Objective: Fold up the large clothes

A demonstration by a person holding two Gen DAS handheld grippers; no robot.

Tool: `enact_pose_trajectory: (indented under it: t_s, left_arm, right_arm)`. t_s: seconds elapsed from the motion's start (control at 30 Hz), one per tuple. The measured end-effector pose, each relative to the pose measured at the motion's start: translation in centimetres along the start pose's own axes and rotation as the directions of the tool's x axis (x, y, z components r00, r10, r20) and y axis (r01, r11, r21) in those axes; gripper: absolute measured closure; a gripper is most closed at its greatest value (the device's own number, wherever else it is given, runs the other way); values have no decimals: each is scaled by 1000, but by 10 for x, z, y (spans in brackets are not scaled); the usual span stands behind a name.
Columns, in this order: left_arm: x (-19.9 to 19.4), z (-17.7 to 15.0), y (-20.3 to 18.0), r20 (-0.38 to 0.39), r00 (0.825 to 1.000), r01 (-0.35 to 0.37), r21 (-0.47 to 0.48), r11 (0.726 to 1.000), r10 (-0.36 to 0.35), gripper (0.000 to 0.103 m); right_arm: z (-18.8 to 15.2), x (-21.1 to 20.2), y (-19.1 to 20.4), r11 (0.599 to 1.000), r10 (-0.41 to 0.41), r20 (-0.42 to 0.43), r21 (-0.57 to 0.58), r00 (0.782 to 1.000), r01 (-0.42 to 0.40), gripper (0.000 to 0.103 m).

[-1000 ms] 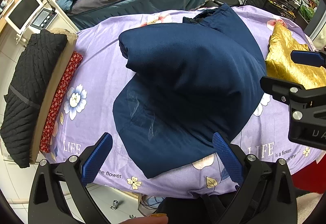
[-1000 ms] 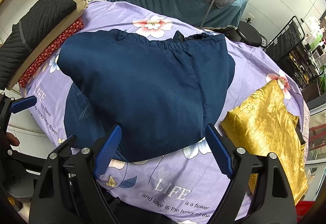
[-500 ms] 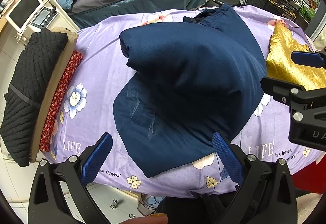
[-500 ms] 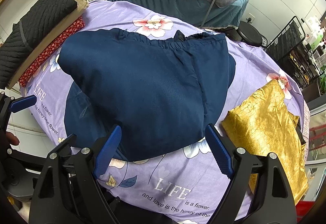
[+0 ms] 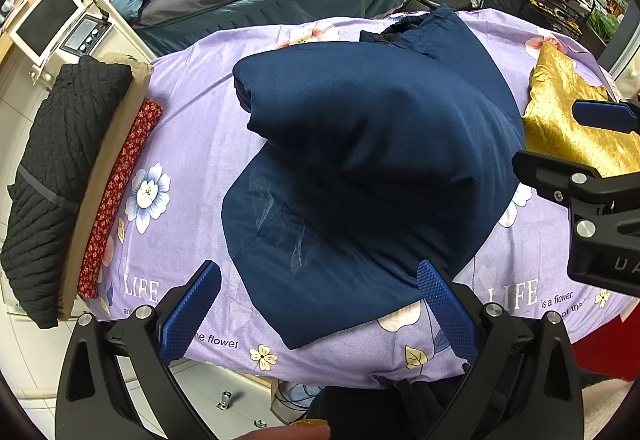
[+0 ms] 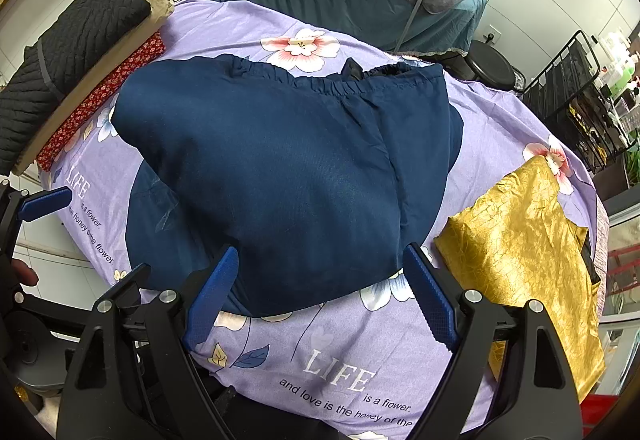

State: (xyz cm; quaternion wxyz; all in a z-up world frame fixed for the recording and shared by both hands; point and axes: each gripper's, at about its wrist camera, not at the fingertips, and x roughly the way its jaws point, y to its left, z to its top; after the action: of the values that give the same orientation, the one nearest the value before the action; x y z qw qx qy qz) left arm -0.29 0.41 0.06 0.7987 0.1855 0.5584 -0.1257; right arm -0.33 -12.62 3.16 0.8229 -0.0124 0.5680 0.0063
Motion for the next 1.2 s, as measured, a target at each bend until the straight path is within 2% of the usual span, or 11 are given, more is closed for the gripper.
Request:
enact_pose_trajectory:
  t_s: [0.67,0.93,1.0,1.13,1.2]
  left_arm:
    - [7,1,-1,-25,1000,-1,11,1000,2,7]
    - [12,2,0,-53,998,35,2,999,-35,6]
    - [14,2,3,-63,997,47,-13,999,-48,6]
    - [23,0,26,-84,994,65,-122,990,-76,6]
    - [29,-1,35,-96,993,52,-152,987,-67,6]
  right_arm:
    - [-2,8,-4,1000,3,-9,0,1000,-3,20]
    - [0,13,-6,1000,11,-13,4,1000,-11,20]
    - [2,15,-8,1000,28,-13,7,1000,-28,20]
    - [15,21,-13,998,59,-12,12,998,-59,20]
    - [26,23,-10,996,93,-9,11,996,-93,20]
